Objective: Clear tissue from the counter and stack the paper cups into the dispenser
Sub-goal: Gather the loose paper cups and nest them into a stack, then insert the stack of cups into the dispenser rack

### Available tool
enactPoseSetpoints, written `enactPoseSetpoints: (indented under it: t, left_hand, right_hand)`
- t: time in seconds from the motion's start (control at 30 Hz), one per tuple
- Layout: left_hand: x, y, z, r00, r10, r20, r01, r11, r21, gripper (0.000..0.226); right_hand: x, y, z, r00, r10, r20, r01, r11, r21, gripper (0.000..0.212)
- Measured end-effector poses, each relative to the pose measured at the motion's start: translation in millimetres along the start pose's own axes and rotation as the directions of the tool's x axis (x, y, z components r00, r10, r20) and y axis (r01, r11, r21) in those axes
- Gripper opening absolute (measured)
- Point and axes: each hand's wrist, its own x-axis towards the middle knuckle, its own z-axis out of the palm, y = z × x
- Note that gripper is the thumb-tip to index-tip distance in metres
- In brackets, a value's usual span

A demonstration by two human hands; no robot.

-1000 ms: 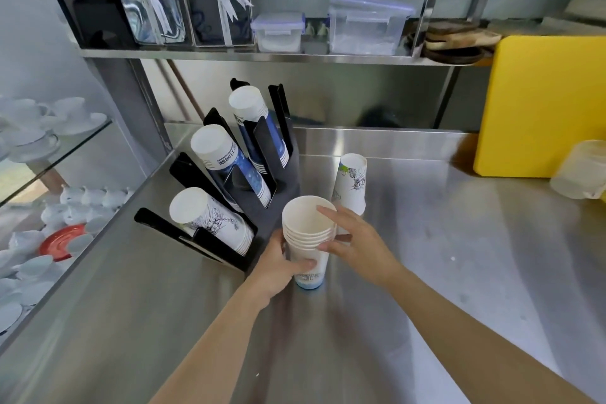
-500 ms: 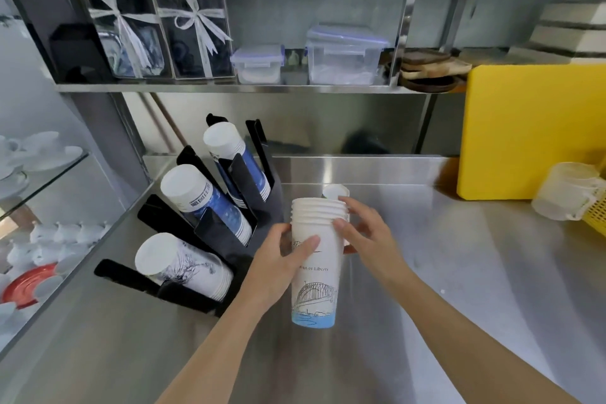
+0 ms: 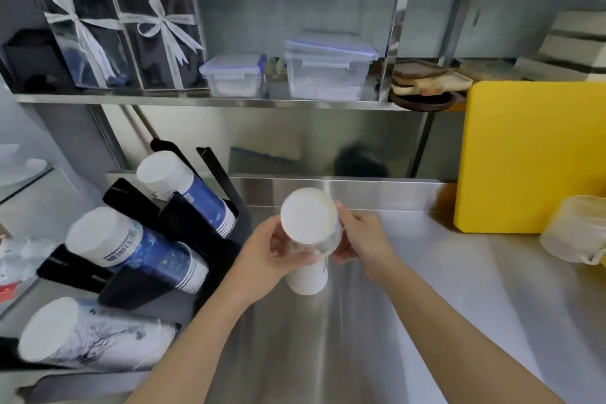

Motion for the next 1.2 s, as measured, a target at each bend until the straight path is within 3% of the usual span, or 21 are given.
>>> enactPoseSetpoints:
  t: [0.1, 0.37, 0.5, 0.6, 0.67, 0.7, 0.73, 0.8, 0.87, 0.97, 1.1, 1.2]
  left_hand:
    - [25.6, -11.3, 1.0, 0.996, -0.033, -0.087, 0.044, 0.991, 0.128, 0.059]
    - [28.8, -67.9, 6.6, 0.964, -0.219, -0.150, 0.257, 0.911, 0.322, 0.050]
    - [16.1, -94.0, 6.6, 0.926, -0.361, -0.107, 0.374, 0.845, 0.381, 0.057]
    - [9.9, -104.1, 4.4, 0.914, -0.378, -0.146, 0.404, 0.820, 0.406, 0.047]
    - [7.6, -108.6, 0.0, 0.913, -0.395, -0.098, 0.398, 0.817, 0.417, 0.047]
    - [5.8, -110.5, -2.8, 0.910, -0.409, -0.066, 0.401, 0.829, 0.391, 0.047]
    - [4.1, -112.9, -5.6, 0.905, -0.422, -0.055, 0.416, 0.851, 0.321, 0.045]
    - [0.4, -110.4, -6.8, 0.876, -0.461, -0.140, 0.470, 0.882, 0.038, 0.028]
    - [-2.1, -110.2, -0.4, 0.815, -0.525, -0.244, 0.472, 0.847, -0.245, 0.019]
    - [-3.8, -117.3, 19.0, 0.761, -0.605, -0.235, 0.552, 0.794, -0.255, 0.050]
    - [-5.2, -115.6, 44.1, 0.755, -0.618, -0.219, 0.574, 0.785, -0.234, 0.049]
    - [-8.3, -110.8, 47.5, 0.760, -0.622, -0.190, 0.548, 0.770, -0.328, 0.044]
  right_hand:
    - [26.3, 8.7, 0.5, 0.998, 0.053, 0.031, -0.051, 0.997, -0.052, 0.054]
    - [44.6, 61.6, 10.4, 0.943, 0.289, 0.164, -0.229, 0.923, -0.309, 0.047]
    - [39.1, 81.7, 18.5, 0.923, 0.315, 0.220, -0.177, 0.858, -0.483, 0.036]
    - [38.7, 90.8, 20.5, 0.919, 0.325, 0.225, -0.160, 0.826, -0.540, 0.033]
    - [41.0, 96.6, 19.5, 0.954, 0.227, 0.196, -0.082, 0.828, -0.555, 0.025]
    - [42.4, 99.6, 17.6, 0.971, 0.154, 0.185, -0.031, 0.842, -0.539, 0.020]
    - [42.9, 100.8, 15.0, 0.977, 0.106, 0.184, 0.001, 0.864, -0.503, 0.027]
    - [41.6, 102.1, 8.4, 0.960, 0.119, 0.253, -0.009, 0.917, -0.399, 0.059]
    - [38.4, 104.5, 4.9, 0.917, 0.170, 0.360, -0.030, 0.931, -0.363, 0.084]
    - [29.0, 111.9, 7.0, 0.861, 0.218, 0.460, -0.076, 0.948, -0.308, 0.104]
    - [15.3, 114.9, 15.8, 0.867, 0.076, 0.492, -0.006, 0.990, -0.142, 0.062]
    - [7.1, 110.6, 18.5, 0.904, 0.041, 0.426, 0.005, 0.994, -0.106, 0.051]
